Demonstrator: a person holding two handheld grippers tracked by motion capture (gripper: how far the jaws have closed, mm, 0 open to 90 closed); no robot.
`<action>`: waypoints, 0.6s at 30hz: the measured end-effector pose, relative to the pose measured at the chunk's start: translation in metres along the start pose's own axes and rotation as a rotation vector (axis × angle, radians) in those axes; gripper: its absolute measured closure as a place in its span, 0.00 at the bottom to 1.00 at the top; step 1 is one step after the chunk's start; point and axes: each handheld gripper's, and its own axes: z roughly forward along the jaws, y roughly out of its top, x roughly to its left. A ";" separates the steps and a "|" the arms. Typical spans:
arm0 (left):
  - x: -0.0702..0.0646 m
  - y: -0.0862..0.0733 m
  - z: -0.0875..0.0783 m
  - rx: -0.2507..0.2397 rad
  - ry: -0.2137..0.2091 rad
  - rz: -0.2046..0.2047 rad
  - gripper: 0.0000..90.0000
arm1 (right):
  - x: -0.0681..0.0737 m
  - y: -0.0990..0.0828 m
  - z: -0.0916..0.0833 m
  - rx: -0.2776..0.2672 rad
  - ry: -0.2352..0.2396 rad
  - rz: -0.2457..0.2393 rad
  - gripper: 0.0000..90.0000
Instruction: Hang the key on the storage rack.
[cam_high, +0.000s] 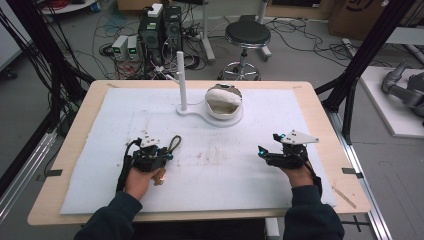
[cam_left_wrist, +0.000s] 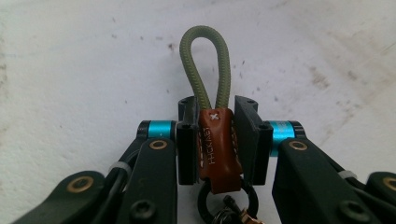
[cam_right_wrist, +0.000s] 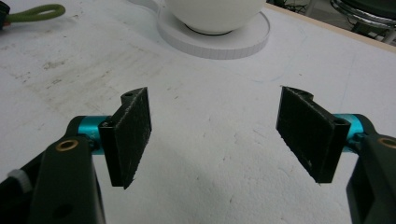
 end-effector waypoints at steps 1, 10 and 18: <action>0.001 0.002 -0.003 -0.014 -0.006 -0.006 0.79 | -0.001 0.000 0.000 0.000 0.000 -0.003 0.30; 0.015 0.015 -0.030 -0.172 -0.064 -0.067 0.79 | -0.003 -0.002 -0.004 -0.009 -0.008 0.008 0.30; 0.019 0.041 -0.049 -0.296 -0.098 -0.057 0.79 | -0.003 -0.002 -0.004 -0.016 -0.012 0.012 0.30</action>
